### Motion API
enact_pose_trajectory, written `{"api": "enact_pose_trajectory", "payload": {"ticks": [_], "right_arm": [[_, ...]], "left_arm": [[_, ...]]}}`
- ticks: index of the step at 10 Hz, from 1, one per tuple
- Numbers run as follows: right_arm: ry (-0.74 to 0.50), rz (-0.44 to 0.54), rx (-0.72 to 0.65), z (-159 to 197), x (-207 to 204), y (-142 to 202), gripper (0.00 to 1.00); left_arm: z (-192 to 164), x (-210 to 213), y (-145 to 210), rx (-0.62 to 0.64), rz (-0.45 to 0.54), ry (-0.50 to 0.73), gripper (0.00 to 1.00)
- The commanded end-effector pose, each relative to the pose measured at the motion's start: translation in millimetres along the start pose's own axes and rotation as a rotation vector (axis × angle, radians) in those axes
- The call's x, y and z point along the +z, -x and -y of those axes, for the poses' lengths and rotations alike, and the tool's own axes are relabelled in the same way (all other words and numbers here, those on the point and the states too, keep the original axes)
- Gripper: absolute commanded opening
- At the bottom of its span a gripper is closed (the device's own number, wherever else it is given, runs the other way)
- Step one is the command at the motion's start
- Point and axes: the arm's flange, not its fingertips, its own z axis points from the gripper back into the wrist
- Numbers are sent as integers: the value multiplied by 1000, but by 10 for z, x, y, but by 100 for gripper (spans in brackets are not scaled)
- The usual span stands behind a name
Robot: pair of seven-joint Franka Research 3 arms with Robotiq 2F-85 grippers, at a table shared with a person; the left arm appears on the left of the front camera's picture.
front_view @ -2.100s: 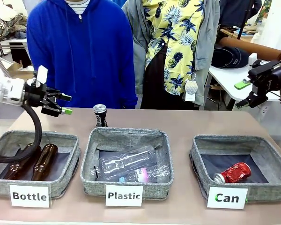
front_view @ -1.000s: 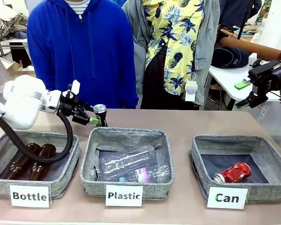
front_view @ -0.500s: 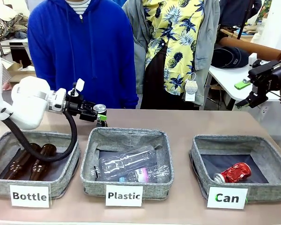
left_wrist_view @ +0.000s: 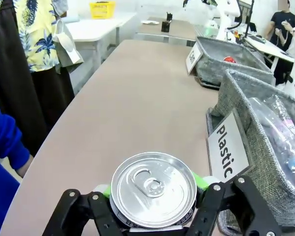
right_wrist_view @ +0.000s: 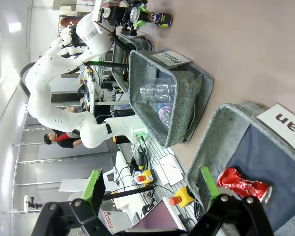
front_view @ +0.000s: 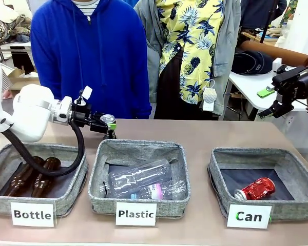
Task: Sort the can waste into the basket.
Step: Pick up the can waste from the table and place it in the right Fabric basket.
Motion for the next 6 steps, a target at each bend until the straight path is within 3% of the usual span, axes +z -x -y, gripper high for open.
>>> {"api": "enact_pose_trajectory", "payload": {"ticks": [1,4,6], "right_arm": [[3,-2,16,-22,20,7,100],[3,-2,16,-22,20,7,100],[3,-2,16,-22,20,7,100]], "left_arm": [[2,112,-162,-20,47,-5,0],[395,660,-824,-176,191,-31,0],[972,1172,-1320,-202,188,29,0]]}}
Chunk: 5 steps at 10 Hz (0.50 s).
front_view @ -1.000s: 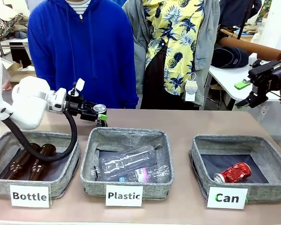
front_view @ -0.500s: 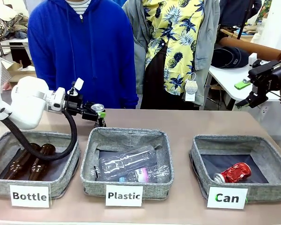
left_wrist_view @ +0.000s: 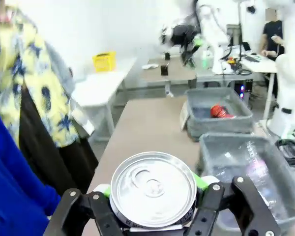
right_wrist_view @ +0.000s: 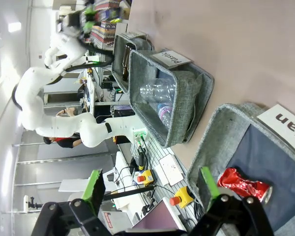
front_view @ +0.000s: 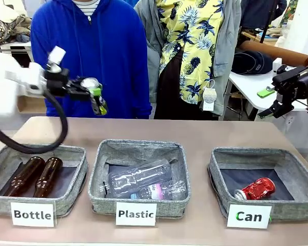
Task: Sort the can waste into the basket.
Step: Pick up the can waste from the table and place it in the right Fabric basket.
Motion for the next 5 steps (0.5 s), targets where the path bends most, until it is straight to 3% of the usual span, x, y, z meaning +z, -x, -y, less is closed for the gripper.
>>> {"api": "enact_pose_trajectory", "payload": {"ticks": [1,3,4,5], "right_arm": [[2,-2,16,-22,16,7,100],[2,-2,16,-22,16,7,100],[2,-2,16,-22,16,7,100],[2,-2,16,-22,16,7,100]], "left_arm": [[628,369,-386,20,-37,124,0],[1029,642,-533,157,-87,307,0],[1153,719,-467,194,-88,343,0],[1091,810,-316,186,-62,286,0]]}}
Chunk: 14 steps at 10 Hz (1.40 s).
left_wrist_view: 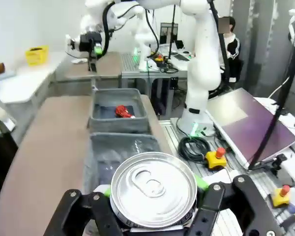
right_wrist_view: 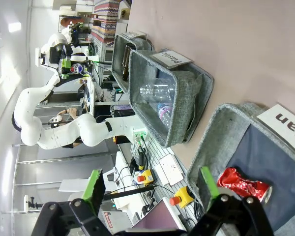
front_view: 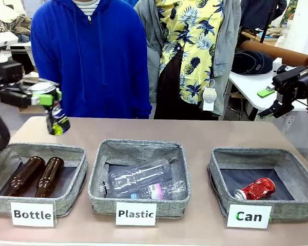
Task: Sort the can waste into the basket.
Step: Pick up the can waste from the table and place it in the right Fabric basket.
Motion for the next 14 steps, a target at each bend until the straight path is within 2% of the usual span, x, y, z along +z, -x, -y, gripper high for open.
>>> {"api": "enact_pose_trajectory", "payload": {"ticks": [1,3,4,5,6,7,8,10,11,12,13,14], "right_arm": [[3,-2,16,-21,16,7,100],[3,-2,16,-21,16,7,100],[0,0,0,0,0,0,100],[286,-47,-41,-325,162,184,100],[376,-126,-95,-479,265,392,100],[484,-165,-145,-523,421,727,100],[522,-161,-172,-520,542,954,100],[553,-60,-229,-431,830,1509,100],[553,-19,-261,-356,876,1667,100],[528,17,-260,-293,890,1786,100],[506,115,-212,-229,903,1917,100],[537,-39,-242,-375,1008,1771,100]], "left_arm": [[-86,-77,-124,-33,2,-21,0],[-86,-77,-124,-33,2,-21,0],[-33,-7,-4,-6,-1,-4,38],[-158,-658,-101,-41,-5,35,38],[-213,-1406,-364,-85,-38,139,38],[-298,-2032,-625,-139,-90,192,38],[-397,-2772,-835,-204,-117,283,38],[-817,-4082,-1120,-237,-225,276,38],[-923,-4667,-1164,-221,-279,293,38],[-993,-5268,-1202,-285,-354,245,38],[-1107,-5809,-1231,-313,-450,213,38],[-1315,-6063,-1203,-281,-513,173,38]]}}
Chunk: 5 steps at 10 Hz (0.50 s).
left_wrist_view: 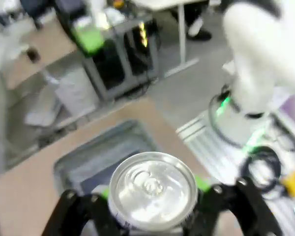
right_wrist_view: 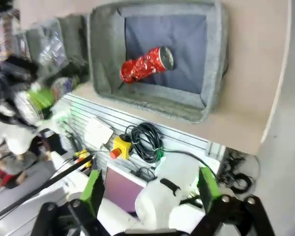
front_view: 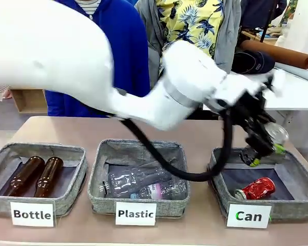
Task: Sort the can waste into the basket.
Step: Pick up the can waste from the table and place it in the right Fabric basket.
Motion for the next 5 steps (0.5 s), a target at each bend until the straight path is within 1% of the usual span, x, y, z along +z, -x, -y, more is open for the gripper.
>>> {"api": "enact_pose_trajectory", "payload": {"ticks": [1,3,4,5], "right_arm": [[26,-52,22,-140,51,-115,100],[26,-52,22,-140,51,-115,100],[26,-52,22,-140,51,-115,100],[26,-52,22,-140,51,-115,100]], "left_arm": [[-672,-137,-58,130,-116,16,38],[-801,-246,101,221,-180,-7,38],[-798,-257,129,248,-183,19,38],[-764,-275,140,238,-177,28,38]]}}
